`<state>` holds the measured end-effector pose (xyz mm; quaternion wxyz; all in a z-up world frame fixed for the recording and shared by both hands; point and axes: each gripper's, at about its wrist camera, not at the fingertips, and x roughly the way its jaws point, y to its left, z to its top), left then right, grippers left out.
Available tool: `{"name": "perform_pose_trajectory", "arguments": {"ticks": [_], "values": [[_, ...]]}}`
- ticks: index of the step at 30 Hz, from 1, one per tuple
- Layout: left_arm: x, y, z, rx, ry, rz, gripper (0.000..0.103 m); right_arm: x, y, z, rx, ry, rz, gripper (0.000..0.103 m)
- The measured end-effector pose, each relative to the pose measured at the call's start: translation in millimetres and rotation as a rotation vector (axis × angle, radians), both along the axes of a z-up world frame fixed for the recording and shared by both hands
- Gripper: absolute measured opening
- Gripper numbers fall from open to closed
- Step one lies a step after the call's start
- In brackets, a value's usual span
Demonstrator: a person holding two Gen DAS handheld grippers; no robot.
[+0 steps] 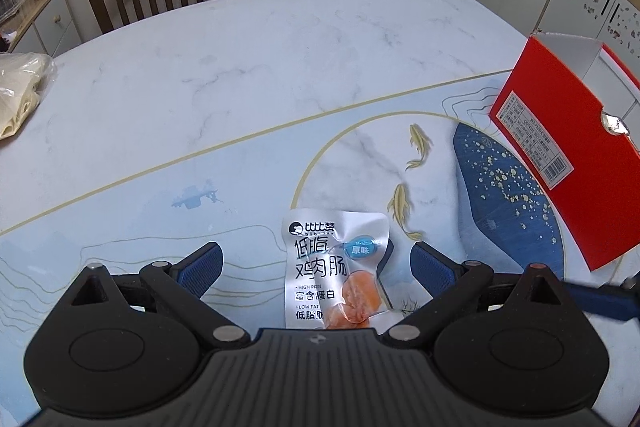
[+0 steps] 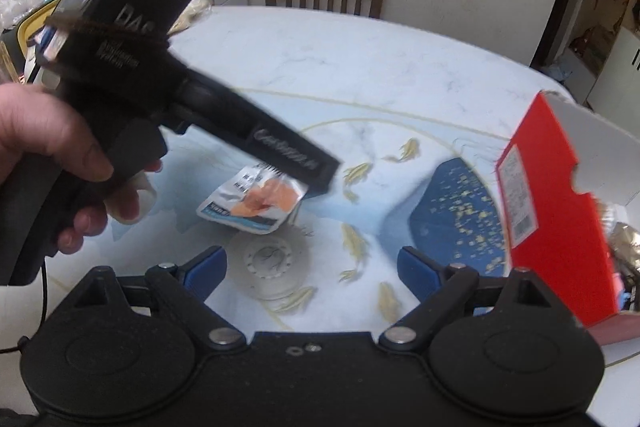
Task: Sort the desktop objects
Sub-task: 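Grasp the clear tape roll with the right tool while the left tool grasps the sausage packet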
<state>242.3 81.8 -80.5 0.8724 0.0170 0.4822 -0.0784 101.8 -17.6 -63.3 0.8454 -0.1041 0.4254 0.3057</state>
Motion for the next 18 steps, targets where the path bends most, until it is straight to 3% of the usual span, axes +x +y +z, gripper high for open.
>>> {"name": "perform_pose_trajectory", "arguments": {"ticks": [18], "values": [[7, -4, -15, -0.001, 0.03, 0.0, 0.1, -3, 31, -33, -0.041, 0.048, 0.03, 0.086]]}}
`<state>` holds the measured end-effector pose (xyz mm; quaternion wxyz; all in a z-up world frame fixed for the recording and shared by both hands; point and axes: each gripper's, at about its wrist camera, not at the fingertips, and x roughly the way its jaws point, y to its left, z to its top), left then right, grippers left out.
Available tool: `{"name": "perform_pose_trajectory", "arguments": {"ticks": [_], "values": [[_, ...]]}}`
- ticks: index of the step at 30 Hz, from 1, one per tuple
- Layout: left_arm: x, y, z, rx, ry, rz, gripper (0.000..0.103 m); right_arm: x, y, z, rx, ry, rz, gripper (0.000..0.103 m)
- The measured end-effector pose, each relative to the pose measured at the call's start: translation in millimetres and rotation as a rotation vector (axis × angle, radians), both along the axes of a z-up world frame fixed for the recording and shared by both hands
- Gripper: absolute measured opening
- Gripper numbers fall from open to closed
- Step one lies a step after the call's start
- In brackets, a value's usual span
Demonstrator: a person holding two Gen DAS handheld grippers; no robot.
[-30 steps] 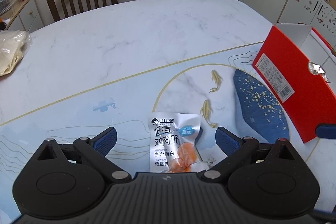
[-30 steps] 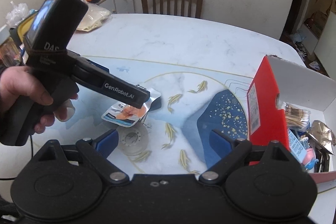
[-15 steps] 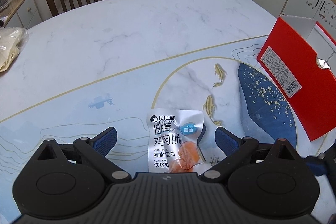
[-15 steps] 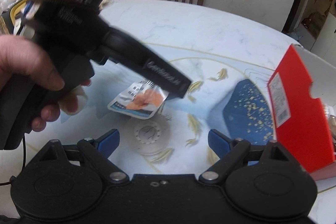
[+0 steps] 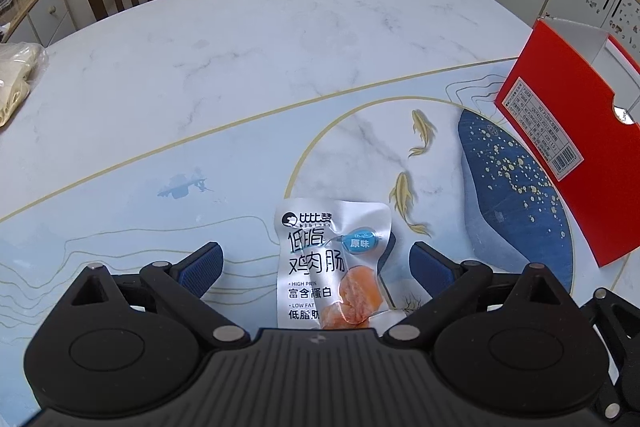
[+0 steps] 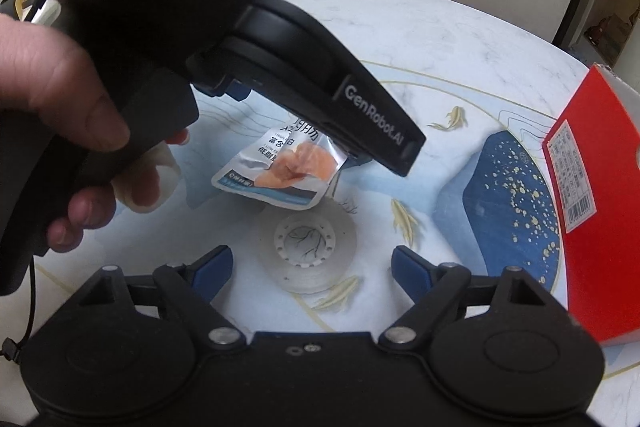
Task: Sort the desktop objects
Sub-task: 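Grasp the clear tape roll with the right tool while the left tool grasps the sausage packet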
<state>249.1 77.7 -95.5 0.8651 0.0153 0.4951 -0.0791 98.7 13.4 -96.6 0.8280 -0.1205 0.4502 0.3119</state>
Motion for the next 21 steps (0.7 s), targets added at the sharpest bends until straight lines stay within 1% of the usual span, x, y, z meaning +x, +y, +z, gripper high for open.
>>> {"name": "perform_pose_trajectory", "arguments": {"ticks": [9, 12, 14, 17, 18, 20, 21], "values": [[3, -1, -9, -0.009, 0.028, -0.002, 0.1, 5, 4, -5, -0.005, 0.025, 0.001, 0.08], [6, 3, -14, -0.024, 0.048, 0.013, 0.097, 6, 4, -6, 0.0, 0.033, 0.001, 0.078], [7, 2, -14, -0.012, 0.043, 0.012, 0.097, 6, 5, -5, 0.0, 0.03, 0.005, 0.077], [8, 2, -13, -0.013, 0.042, 0.012, 0.097, 5, 5, -5, 0.009, 0.035, 0.013, 0.075], [8, 2, -13, -0.01, 0.038, 0.011, 0.094, 5, 5, -4, 0.011, 0.036, 0.015, 0.074], [9, 1, -12, 0.004, 0.029, 0.009, 0.09, 5, 5, -3, 0.013, 0.033, 0.021, 0.067], [9, 0, -12, 0.008, 0.025, 0.007, 0.086, 4, 5, -2, 0.014, 0.033, 0.024, 0.065]]}}
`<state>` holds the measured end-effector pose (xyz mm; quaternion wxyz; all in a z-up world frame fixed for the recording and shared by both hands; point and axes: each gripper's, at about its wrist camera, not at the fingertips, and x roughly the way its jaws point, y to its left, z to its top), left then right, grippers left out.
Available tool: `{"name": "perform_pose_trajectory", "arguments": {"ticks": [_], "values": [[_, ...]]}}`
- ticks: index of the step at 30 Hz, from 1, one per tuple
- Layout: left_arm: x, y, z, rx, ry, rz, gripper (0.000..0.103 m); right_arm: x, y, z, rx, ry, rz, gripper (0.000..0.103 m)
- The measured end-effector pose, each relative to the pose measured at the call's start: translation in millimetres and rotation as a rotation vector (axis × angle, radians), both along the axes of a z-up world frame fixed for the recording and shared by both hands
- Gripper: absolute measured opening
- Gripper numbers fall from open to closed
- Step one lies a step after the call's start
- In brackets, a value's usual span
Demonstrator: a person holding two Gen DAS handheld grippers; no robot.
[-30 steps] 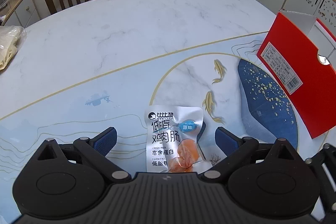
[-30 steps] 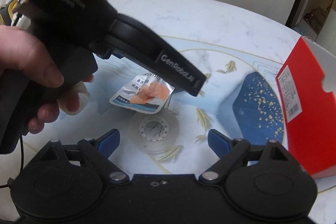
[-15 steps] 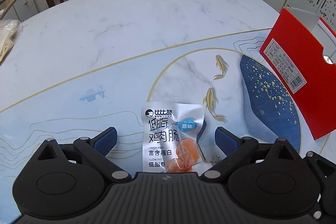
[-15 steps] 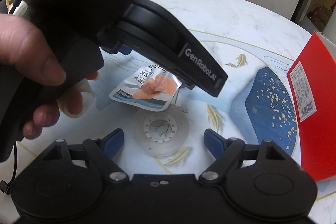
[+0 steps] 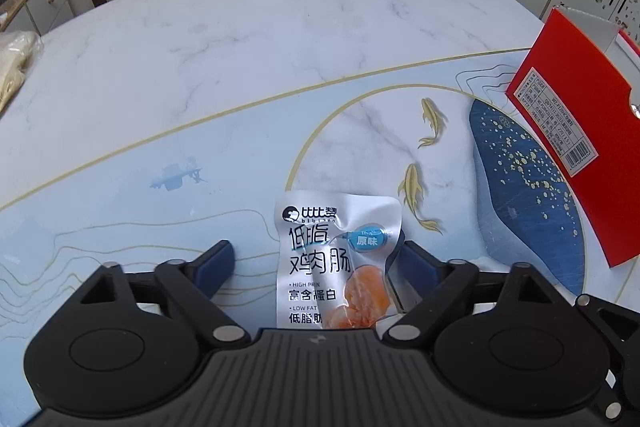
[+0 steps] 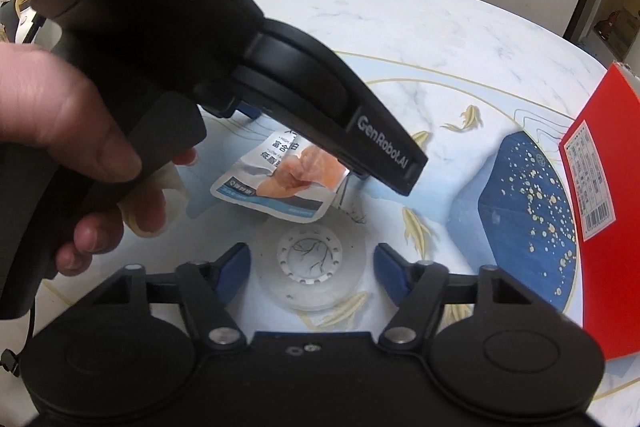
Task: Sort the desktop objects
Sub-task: 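Grasp the clear tape roll with the right tool while the left tool grasps the sausage packet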
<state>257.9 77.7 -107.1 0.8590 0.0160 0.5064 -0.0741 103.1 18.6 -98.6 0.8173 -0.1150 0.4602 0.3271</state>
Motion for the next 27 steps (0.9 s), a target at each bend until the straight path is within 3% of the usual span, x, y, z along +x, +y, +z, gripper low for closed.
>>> {"name": "perform_pose_trajectory", "arguments": {"ticks": [2, 6, 11, 15, 27], "values": [[0, -1, 1, 0.001, -0.007, -0.006, 0.08, -1, 0, 1, 0.002, -0.001, 0.006, 0.059], [-1, -2, 3, 0.007, -0.022, -0.03, 0.059, -3, -1, 2, 0.002, 0.0, 0.016, 0.059], [0, 0, 3, -0.009, -0.022, -0.033, 0.057, -6, -2, 4, -0.002, 0.002, 0.028, 0.058], [1, 0, 9, -0.027, -0.029, -0.034, 0.047, -9, -4, 5, -0.004, 0.009, 0.032, 0.058], [-3, 3, 13, -0.046, -0.024, -0.025, 0.045, -13, -34, 19, 0.012, 0.006, -0.015, 0.058]]}}
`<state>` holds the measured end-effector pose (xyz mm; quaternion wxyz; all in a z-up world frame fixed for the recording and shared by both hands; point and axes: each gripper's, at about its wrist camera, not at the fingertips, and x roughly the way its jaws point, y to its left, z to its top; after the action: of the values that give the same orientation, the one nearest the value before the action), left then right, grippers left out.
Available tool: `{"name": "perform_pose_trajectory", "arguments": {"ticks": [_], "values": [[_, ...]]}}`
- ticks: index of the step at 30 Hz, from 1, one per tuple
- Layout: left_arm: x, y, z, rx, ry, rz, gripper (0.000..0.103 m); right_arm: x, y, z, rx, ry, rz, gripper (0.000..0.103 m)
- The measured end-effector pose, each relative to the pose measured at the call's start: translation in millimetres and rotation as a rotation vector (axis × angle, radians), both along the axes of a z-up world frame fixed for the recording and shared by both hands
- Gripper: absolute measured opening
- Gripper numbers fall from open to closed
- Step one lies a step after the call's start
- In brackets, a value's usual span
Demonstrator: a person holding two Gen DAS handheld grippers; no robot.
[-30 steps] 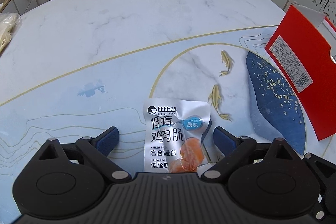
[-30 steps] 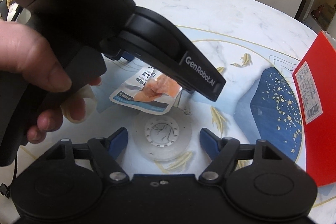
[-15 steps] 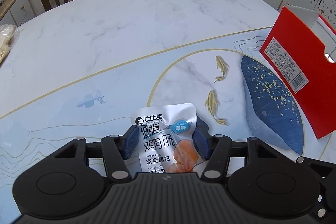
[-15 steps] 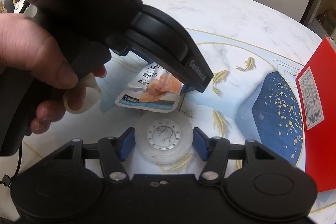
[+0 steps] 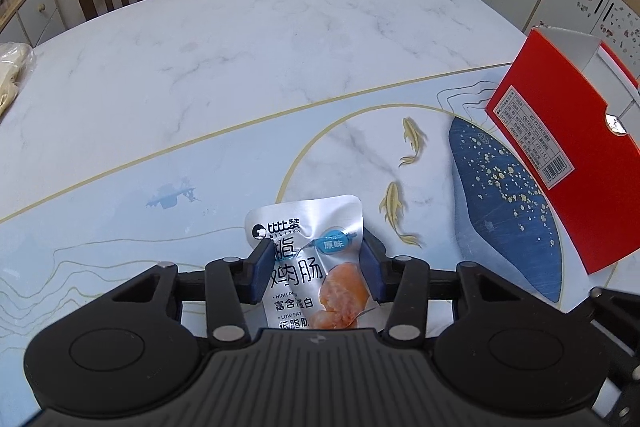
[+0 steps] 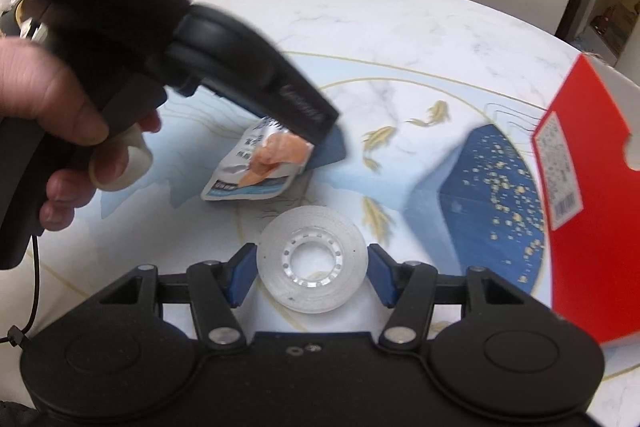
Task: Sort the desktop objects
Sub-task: 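Grasp the clear tape roll with the right tool while the left tool grasps the sausage packet, then carry the tape roll and sausage packet over the shoebox with both tools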
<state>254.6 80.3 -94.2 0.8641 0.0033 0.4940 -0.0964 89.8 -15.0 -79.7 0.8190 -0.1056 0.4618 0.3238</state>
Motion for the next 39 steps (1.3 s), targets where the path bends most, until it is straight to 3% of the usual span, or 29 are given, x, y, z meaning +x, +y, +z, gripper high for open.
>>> {"name": "perform_pose_trajectory", "arguments": {"ticks": [4, 7, 10, 16, 39], "values": [[-5, 0, 2, -0.004, 0.002, 0.001, 0.045, 16, -9, 9, 0.006, -0.004, -0.013, 0.058], [-9, 0, 3, -0.008, 0.006, -0.001, 0.045, 8, -26, 6, 0.011, -0.001, -0.023, 0.058], [-15, -1, 5, -0.016, 0.008, -0.004, 0.045, -1, -29, 23, 0.019, -0.005, -0.032, 0.058], [-27, -8, 11, -0.022, 0.006, -0.017, 0.045, 9, -47, 21, 0.021, -0.022, -0.049, 0.058], [-70, -72, 71, -0.065, -0.053, -0.137, 0.045, 21, -137, 64, 0.08, -0.073, -0.146, 0.058]]}}
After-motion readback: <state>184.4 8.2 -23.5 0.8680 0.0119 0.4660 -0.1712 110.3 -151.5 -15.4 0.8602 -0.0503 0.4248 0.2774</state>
